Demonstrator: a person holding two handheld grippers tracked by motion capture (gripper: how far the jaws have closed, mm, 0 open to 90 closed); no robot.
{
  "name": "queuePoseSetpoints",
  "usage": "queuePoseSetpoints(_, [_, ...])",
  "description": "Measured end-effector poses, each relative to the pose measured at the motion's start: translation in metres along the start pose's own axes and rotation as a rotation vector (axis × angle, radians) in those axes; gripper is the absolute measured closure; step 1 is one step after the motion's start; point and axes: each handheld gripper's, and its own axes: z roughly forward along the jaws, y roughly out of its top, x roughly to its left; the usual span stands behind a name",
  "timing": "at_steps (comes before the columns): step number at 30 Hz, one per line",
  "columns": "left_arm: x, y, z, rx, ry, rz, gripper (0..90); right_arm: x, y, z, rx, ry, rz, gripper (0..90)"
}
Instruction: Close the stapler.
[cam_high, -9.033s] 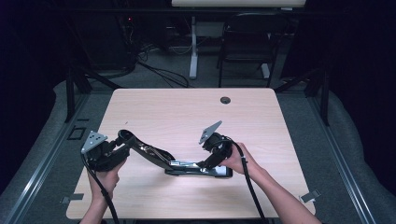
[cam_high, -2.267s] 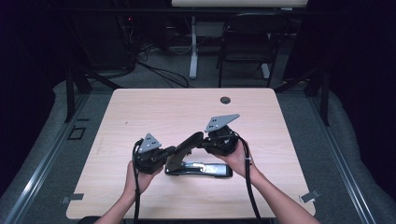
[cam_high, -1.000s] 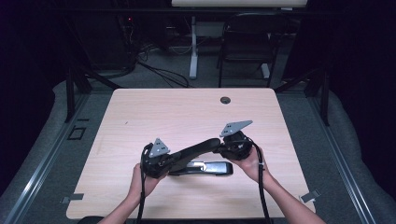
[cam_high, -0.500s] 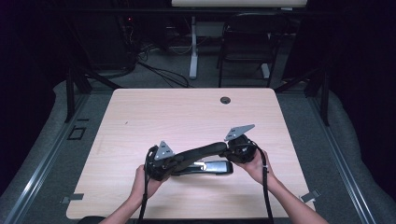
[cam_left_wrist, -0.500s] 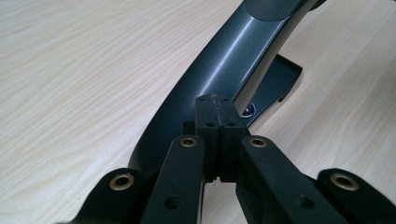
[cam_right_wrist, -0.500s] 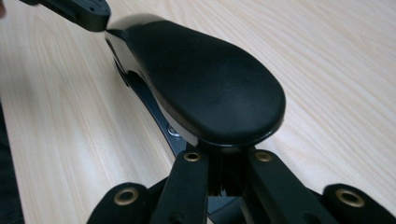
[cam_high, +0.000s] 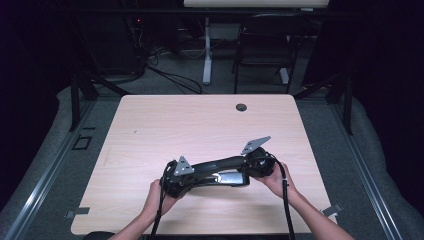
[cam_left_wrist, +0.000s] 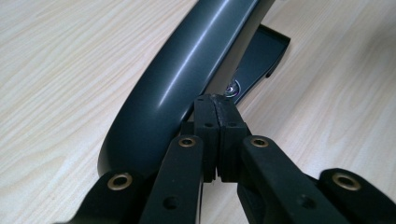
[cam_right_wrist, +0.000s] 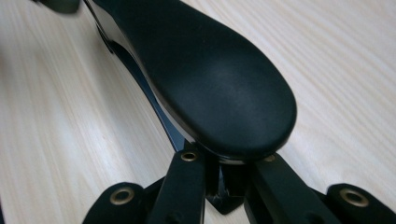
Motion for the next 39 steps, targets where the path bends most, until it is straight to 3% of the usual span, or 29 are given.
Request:
queuePoseSetpoints(7, [0.011, 0.000, -0.015, -0.048, -0.005, -0.053, 80.3, -0.006, -0.011, 0.008, 0.064, -0.006, 0.002, 87.5])
queuePoseSetpoints(8, [0.013, 0.000, -0.017, -0.048, -0.007, -0.060, 74.5, -0.008, -0.012, 0.010, 0.074, -0.007, 0.003, 87.5])
queuePoseSetpoints(12, [0.022, -0.002, -0.023, -0.056, 0.006, -0.097, 64.7, -0.011, -0.015, 0.008, 0.077, -0.011, 0.014, 87.7])
queuePoseSetpoints(15, [0.030, -0.002, -0.028, -0.059, 0.033, -0.132, 46.7, -0.017, -0.019, 0.003, 0.083, -0.013, 0.035, 87.6])
queuePoseSetpoints(17, [0.036, -0.003, -0.032, -0.065, 0.048, -0.163, 42.3, -0.018, -0.020, 0.002, 0.086, -0.023, 0.043, 87.7])
queuePoseSetpoints(21, [0.051, -0.007, -0.042, -0.087, 0.081, -0.201, 28.7, -0.027, -0.021, -0.011, 0.060, -0.081, 0.079, 87.9])
queuePoseSetpoints(24, [0.062, -0.011, -0.048, -0.100, 0.108, -0.231, 22.5, -0.033, -0.018, -0.030, -0.022, -0.112, 0.111, 88.0])
queuePoseSetpoints(26, [0.069, -0.014, -0.050, -0.098, 0.129, -0.256, 20.1, -0.028, -0.015, -0.041, -0.073, -0.109, 0.108, 88.0])
queuePoseSetpoints(29, [0.077, -0.018, -0.050, -0.098, 0.147, -0.291, 17.4, -0.012, -0.007, -0.049, -0.109, -0.088, 0.058, 87.9])
queuePoseSetpoints(32, [0.081, -0.019, -0.049, -0.089, 0.153, -0.308, 15.7, 0.002, -0.001, -0.044, -0.089, -0.068, 0.009, 88.0])
queuePoseSetpoints(36, [0.083, -0.021, -0.048, -0.080, 0.148, -0.304, 15.6, 0.005, 0.000, -0.038, -0.062, -0.075, -0.007, 88.8])
queuePoseSetpoints(39, [0.083, -0.021, -0.047, -0.076, 0.152, -0.304, 15.5, 0.003, -0.001, -0.038, -0.067, -0.063, 0.008, 89.0])
